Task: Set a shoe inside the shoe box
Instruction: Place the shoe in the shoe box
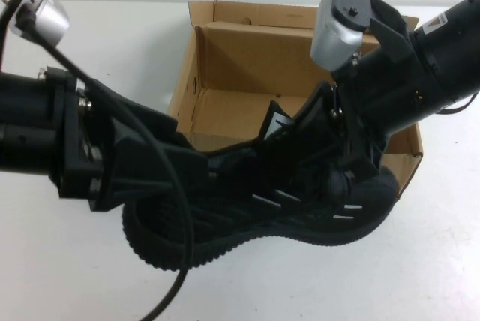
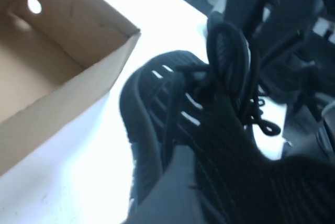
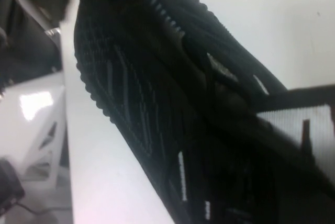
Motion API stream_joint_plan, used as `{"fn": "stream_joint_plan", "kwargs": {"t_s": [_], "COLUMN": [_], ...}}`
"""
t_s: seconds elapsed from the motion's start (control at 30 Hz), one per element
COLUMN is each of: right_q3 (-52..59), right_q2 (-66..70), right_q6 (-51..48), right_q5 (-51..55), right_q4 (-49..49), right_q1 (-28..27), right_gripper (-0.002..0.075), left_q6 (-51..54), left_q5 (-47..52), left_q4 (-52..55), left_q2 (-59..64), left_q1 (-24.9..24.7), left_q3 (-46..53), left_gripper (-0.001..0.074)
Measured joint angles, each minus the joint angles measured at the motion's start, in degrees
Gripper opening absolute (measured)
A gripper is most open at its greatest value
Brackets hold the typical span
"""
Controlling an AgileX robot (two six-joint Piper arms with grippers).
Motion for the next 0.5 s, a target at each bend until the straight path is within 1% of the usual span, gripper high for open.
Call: {"fn": "stream_joint_plan", "kwargs": {"t_s": [0.03, 0.1, 0.2, 0.3, 0.33, 0.4, 0.5], "right_q3": [0.0, 0.0, -0.1, -2.4, -3.8, -6.9, -13.4], "right_q2": [0.0, 0.0, 0.0, 1.1, 1.9, 3.6, 6.9], "right_q6": [0.5, 1.7, 3.7, 6.5, 7.4, 8.5, 9.9], "right_q5": [0.0, 0.1, -1.0, -1.4, -1.1, -0.7, -0.5], "right_q4": [-0.9, -3.0, -8.1, -13.0, -14.0, -14.6, -14.6], "right_q1": [0.0, 0.0, 0.0, -0.4, -1.1, -2.6, -4.8], "right_gripper": [0.0020, 0.0019, 0.0017, 0.0017, 0.0017, 0.0017, 0.0017], "left_q6": [-0.7, -1.4, -1.9, -2.8, -3.3, -3.8, -4.2], "left_q5": [-0.6, -2.0, -5.2, -8.8, -9.7, -10.7, -10.7], "left_q4": [0.0, -0.4, -1.5, -2.0, -2.0, -2.2, -1.8], "left_q2": [0.0, 0.0, 0.0, -0.3, -0.6, -1.3, -2.1], "left_q1": [0.0, 0.0, 0.0, 0.4, 0.9, 2.2, 4.3], "left_q3": [0.0, 0.0, 0.0, 0.0, 0.0, 0.0, 0.0], "left_gripper": [0.0623, 0.0661, 0.0667, 0.0643, 0.0618, 0.0546, 0.0346]}}
